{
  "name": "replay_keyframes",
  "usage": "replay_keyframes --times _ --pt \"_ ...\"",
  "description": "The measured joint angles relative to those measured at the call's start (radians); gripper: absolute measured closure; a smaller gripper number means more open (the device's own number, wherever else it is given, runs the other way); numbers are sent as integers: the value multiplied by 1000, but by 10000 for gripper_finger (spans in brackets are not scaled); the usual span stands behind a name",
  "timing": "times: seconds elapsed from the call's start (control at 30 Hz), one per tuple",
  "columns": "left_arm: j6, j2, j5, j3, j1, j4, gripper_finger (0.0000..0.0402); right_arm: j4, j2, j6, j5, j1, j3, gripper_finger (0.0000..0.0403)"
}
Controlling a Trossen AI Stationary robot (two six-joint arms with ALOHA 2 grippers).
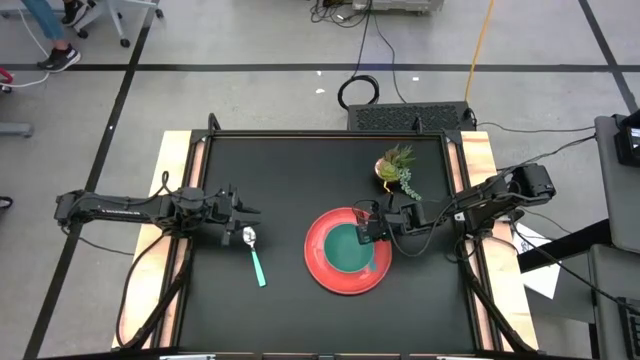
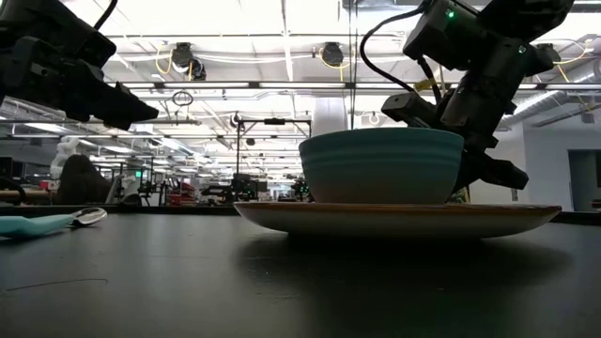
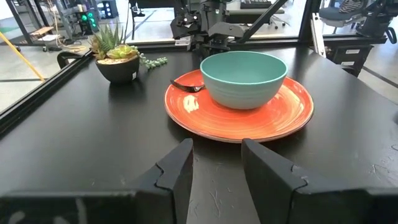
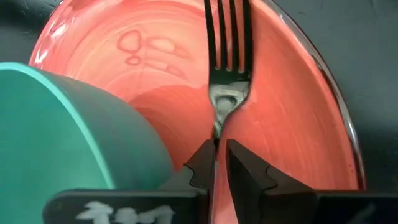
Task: Set table place
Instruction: Put the blue fork on the orange plate to the right of the green bowl, then put the blue spoon into the green bowl
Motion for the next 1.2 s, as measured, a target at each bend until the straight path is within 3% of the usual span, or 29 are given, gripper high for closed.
replay_keyframes --times 0.37,0.77,0.87,1.2 --pt "0 0 0 0 0 -4 259 -10 0 -4 44 0 0 370" --pt "2 0 0 0 0 -6 259 -89 -2 -34 17 2 0 379" --pt "2 0 -1 0 0 -6 259 -136 -30 -62 24 2 -1 398" --pt "2 0 -3 0 0 -2 259 -170 -223 -203 159 9 -1 402"
